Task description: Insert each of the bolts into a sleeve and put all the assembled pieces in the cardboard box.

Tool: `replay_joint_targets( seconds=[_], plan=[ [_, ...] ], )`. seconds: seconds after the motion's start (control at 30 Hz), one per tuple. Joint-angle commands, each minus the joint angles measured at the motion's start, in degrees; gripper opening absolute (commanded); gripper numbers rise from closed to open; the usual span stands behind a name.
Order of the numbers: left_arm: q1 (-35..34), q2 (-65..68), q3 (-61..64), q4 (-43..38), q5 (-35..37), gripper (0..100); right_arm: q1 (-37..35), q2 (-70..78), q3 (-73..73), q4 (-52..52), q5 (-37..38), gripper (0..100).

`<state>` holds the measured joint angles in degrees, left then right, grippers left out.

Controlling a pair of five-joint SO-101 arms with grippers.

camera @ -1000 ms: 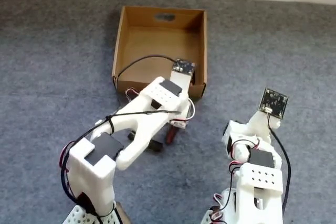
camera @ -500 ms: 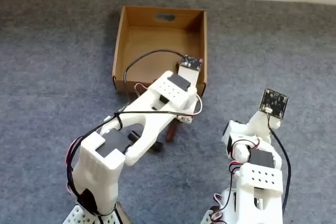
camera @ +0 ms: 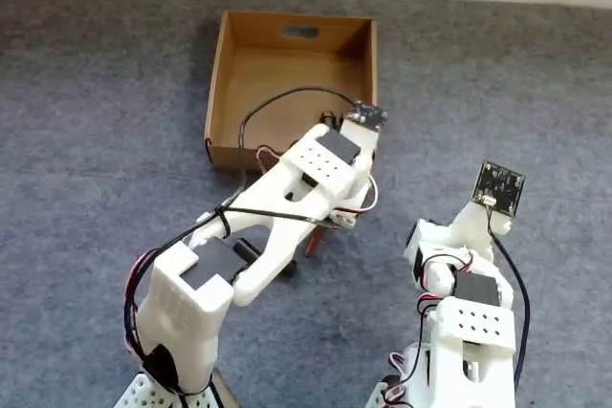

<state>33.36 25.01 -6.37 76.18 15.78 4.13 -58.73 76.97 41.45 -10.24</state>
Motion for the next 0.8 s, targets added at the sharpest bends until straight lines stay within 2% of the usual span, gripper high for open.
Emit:
replay_joint_targets(
  seconds=[0.0, 0.23, 0.43, 0.6, 0.77],
  plan=[
    [1.98, -1.10, -4.53, 5.63, -2.81, 1, 0.40, -0.66, -0.22, -1.10, -0.62, 0.5],
    [4.00, -1.19, -0.40, 6.15, -4.04, 1, 0.40, -0.66, -0.22, -1.10, -0.62, 0.5],
    [7.34, -5.93, 7.43, -1.41, -3.96, 1, 0.40, -0.66, -0.22, -1.10, -0.62, 0.5],
    [5.76, -8.04, 14.81, -7.82, -3.69, 1, 0.40, -0.66, -0.22, -1.10, -0.62, 0.5],
    [3.82, -8.04, 17.36, -8.79, -3.52, 2, 0.40, -0.66, -0.22, -1.10, -0.62, 0.5]
  ],
)
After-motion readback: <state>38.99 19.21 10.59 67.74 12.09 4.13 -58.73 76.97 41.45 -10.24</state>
